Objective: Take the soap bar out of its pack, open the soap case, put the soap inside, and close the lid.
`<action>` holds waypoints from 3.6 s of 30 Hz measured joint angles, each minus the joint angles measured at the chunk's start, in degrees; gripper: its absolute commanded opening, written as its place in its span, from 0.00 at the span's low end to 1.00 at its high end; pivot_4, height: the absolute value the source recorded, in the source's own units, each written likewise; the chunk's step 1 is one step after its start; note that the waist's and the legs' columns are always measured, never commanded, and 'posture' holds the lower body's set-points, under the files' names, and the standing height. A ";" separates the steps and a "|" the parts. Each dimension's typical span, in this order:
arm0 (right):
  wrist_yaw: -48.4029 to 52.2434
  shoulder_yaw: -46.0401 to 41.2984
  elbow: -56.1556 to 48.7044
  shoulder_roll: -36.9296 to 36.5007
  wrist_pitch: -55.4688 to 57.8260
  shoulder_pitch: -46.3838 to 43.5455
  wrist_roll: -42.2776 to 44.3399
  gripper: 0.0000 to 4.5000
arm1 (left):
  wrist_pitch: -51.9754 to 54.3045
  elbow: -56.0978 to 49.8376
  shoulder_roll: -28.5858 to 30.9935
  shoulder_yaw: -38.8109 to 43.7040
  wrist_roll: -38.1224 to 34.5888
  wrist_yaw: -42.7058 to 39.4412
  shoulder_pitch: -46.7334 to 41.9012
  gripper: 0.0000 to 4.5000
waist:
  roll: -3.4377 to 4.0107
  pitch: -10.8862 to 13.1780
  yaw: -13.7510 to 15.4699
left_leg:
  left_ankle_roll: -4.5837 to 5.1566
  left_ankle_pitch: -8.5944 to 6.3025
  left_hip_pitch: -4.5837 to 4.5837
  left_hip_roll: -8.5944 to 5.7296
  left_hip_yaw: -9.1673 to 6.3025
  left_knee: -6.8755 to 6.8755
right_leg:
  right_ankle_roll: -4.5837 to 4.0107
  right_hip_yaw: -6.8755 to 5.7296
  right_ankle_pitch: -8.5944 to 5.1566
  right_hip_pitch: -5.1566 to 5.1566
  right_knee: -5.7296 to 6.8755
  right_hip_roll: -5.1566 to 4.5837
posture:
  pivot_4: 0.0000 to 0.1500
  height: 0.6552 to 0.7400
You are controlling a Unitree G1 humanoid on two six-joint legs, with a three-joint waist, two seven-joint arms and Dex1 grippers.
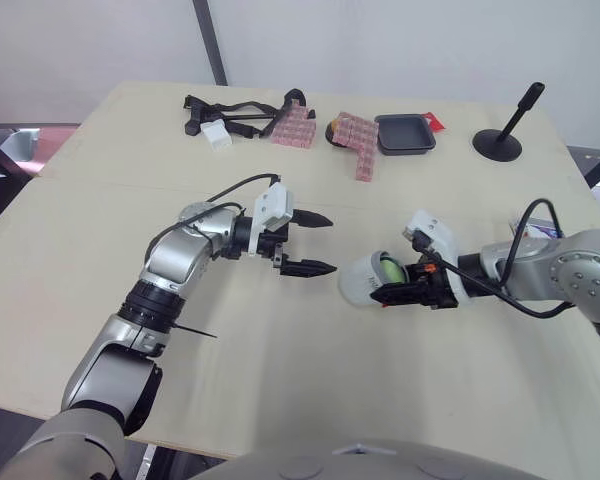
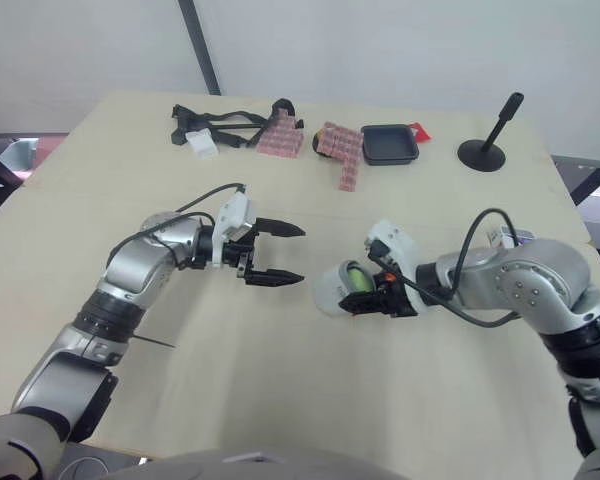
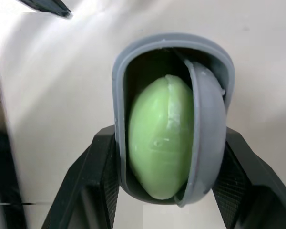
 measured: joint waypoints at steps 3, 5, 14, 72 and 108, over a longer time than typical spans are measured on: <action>6.07 4.73 -1.71 -3.41 -1.59 -3.54 -7.79 0.46 | 6.73 -2.43 0.55 -0.33 -0.55 0.05 -1.01 1.00 | -0.01 0.02 0.00 | 0.00 0.00 -0.01 0.00 -0.01 0.00 | 0.00 0.00 0.00 0.01 -0.01 0.00 | 1.00 1.00; 10.24 8.71 -3.63 -5.19 -1.83 -7.07 -12.23 0.46 | 9.19 -4.62 0.06 -0.69 -1.08 0.11 -1.45 1.00 | 0.05 0.07 -0.02 | 0.01 0.00 -0.04 -0.01 -0.01 0.00 | 0.01 0.01 0.00 -0.01 0.05 0.01 | 1.00 1.00; 18.13 19.16 -6.77 -6.90 -3.68 -14.97 -27.32 0.46 | 4.99 -6.06 -2.67 -5.09 3.80 1.91 -1.65 1.00 | 0.05 0.07 0.04 | -0.01 -0.02 -0.25 0.05 -0.01 0.02 | 0.01 0.02 0.01 0.03 0.07 0.08 | 1.00 1.00; 28.73 25.94 -7.77 -0.81 -4.72 -19.21 -47.00 0.46 | -5.15 4.43 -12.92 -9.51 14.56 5.58 -3.69 0.60 | 0.06 0.06 -0.15 | 0.01 0.00 0.09 0.19 0.09 0.11 | -0.01 0.26 0.00 0.14 0.43 0.09 | 1.00 1.00; 29.06 24.75 -8.14 -0.24 -5.00 -17.51 -48.92 0.46 | -11.08 6.85 -13.44 -9.61 16.80 4.35 -3.85 0.42 | 0.07 0.05 -0.19 | 0.04 0.02 0.15 0.28 0.12 0.17 | -0.01 0.30 0.00 0.15 0.56 0.06 | 1.00 1.00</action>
